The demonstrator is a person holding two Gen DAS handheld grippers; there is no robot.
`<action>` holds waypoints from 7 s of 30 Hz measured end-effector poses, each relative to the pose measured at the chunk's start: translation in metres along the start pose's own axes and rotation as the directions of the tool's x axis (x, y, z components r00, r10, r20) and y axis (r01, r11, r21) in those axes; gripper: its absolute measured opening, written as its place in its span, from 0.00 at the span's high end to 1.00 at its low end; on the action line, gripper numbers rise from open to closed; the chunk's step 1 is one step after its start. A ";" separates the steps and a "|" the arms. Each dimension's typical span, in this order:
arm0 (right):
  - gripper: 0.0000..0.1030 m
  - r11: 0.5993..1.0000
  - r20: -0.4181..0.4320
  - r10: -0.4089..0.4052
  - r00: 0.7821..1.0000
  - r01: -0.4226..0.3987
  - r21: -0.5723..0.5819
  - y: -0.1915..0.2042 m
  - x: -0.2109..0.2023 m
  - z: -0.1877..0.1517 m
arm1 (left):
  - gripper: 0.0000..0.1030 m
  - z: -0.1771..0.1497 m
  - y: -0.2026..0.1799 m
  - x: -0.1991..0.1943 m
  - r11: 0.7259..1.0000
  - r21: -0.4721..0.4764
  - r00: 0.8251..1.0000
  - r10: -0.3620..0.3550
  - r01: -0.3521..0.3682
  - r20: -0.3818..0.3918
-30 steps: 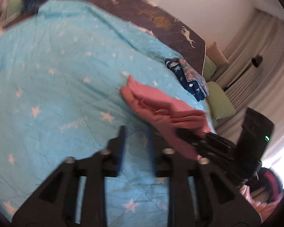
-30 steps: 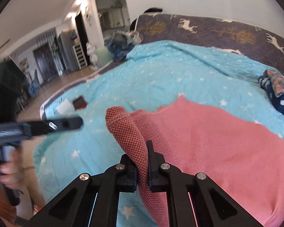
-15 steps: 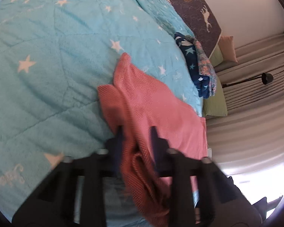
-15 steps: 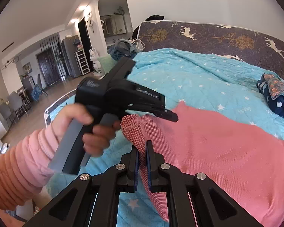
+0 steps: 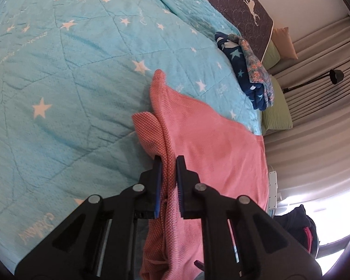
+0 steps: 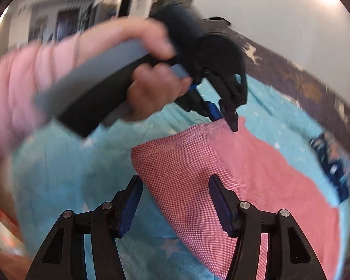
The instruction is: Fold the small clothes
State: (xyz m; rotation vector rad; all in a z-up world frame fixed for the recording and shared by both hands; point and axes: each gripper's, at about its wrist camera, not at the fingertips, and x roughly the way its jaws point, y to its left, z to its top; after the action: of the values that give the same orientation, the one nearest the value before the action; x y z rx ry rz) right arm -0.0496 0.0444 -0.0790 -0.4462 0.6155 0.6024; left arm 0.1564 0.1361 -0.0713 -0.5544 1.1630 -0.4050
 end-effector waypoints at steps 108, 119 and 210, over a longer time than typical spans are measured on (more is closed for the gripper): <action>0.75 0.542 -0.007 -0.018 1.000 0.016 0.840 -0.266 -0.111 -0.222 | 0.48 -0.038 -0.208 0.156 0.758 0.611 0.971 0.137 -0.229 0.194; 0.75 0.586 0.082 0.024 0.996 -0.080 0.806 -0.353 -0.072 -0.173 | 0.45 -0.062 -0.202 0.132 0.786 0.604 0.986 0.044 -0.134 0.161; 0.25 0.339 0.125 0.064 0.990 -0.140 0.930 -0.362 -0.119 -0.215 | 0.25 -0.082 -0.149 0.086 0.909 0.410 0.997 -0.075 0.068 0.001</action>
State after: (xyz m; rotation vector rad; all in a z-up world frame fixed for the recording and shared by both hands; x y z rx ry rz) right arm 0.0177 -0.3879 -0.0842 0.7578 0.8283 0.2747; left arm 0.1078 -0.0481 -0.0696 -0.2309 1.0043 -0.6880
